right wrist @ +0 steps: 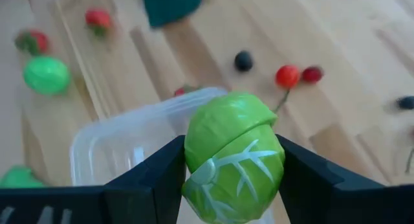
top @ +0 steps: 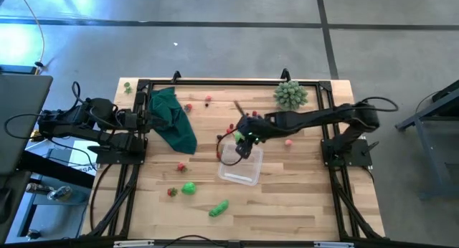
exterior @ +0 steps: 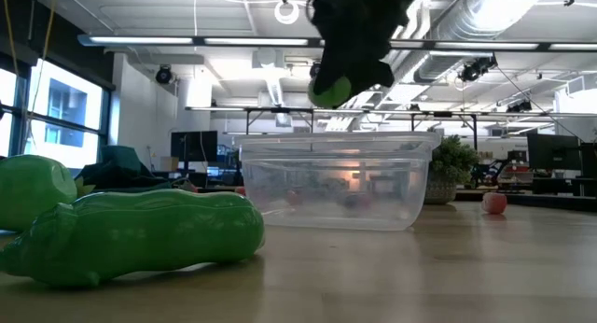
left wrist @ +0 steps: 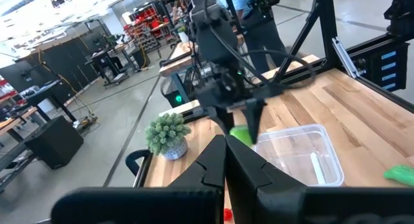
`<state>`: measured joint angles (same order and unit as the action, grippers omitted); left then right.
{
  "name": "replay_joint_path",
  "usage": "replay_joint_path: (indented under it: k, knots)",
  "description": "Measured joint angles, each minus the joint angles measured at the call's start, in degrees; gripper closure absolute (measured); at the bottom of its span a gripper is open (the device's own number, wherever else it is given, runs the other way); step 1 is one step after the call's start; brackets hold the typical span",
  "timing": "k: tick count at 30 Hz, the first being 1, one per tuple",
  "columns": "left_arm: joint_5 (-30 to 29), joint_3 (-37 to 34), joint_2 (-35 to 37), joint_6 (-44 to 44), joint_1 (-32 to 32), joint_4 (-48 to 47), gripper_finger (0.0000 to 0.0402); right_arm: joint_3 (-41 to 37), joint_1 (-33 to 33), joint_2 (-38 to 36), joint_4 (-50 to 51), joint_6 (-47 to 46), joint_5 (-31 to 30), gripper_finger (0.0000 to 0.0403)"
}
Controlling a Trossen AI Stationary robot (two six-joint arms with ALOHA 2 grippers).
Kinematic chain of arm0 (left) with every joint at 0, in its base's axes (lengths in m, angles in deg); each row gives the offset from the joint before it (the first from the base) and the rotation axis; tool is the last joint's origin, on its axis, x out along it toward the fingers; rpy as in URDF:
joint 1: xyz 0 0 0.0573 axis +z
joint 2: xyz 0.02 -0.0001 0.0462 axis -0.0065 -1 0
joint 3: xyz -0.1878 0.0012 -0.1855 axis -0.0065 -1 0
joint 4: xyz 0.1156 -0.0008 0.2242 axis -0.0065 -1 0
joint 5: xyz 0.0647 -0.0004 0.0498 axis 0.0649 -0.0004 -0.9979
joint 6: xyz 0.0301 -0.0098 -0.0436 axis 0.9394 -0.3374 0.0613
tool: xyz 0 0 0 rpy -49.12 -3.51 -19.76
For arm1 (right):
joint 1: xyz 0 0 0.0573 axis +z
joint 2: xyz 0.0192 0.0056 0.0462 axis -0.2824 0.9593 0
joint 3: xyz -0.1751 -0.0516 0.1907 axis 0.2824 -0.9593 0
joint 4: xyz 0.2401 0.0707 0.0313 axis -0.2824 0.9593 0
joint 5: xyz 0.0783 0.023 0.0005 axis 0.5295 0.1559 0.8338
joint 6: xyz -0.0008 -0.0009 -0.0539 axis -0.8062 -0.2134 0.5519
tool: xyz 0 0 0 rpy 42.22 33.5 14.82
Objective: Pick and placing Produce into tupperware
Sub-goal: Put the green cabbage into the container, then put the bottom pink peach into the container
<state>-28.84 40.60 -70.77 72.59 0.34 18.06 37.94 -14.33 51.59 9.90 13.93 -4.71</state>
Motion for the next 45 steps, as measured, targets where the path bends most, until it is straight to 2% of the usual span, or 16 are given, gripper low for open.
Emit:
replay_joint_path:
  k: [5,13,23,33,45]
  knots:
    - [0.0,0.0,0.01,0.0,0.0,0.03,0.0401,7.5,1.4,8.79,8.91,0.21,3.6,0.0206]
    - [0.0,0.0,0.01,0.0,0.01,0.01,0.0401,14.49,3.21,17.08,14.6,-3.13,5.96,0.0206]
    - [0.0,0.0,0.02,0.0,0.02,0.03,0.0401,11.52,4.79,17.79,11.24,-10.81,8.09,0.0206]
    - [0.0,0.0,0.0,0.0,0.01,0.03,0.0401,9.52,5.1,17.79,8.75,-13.89,8.27,0.0202]
    - [0.0,0.0,0.01,0.0,0.01,0.03,0.0401,9.52,5.1,17.79,8.57,-13.31,6.31,0.0142]
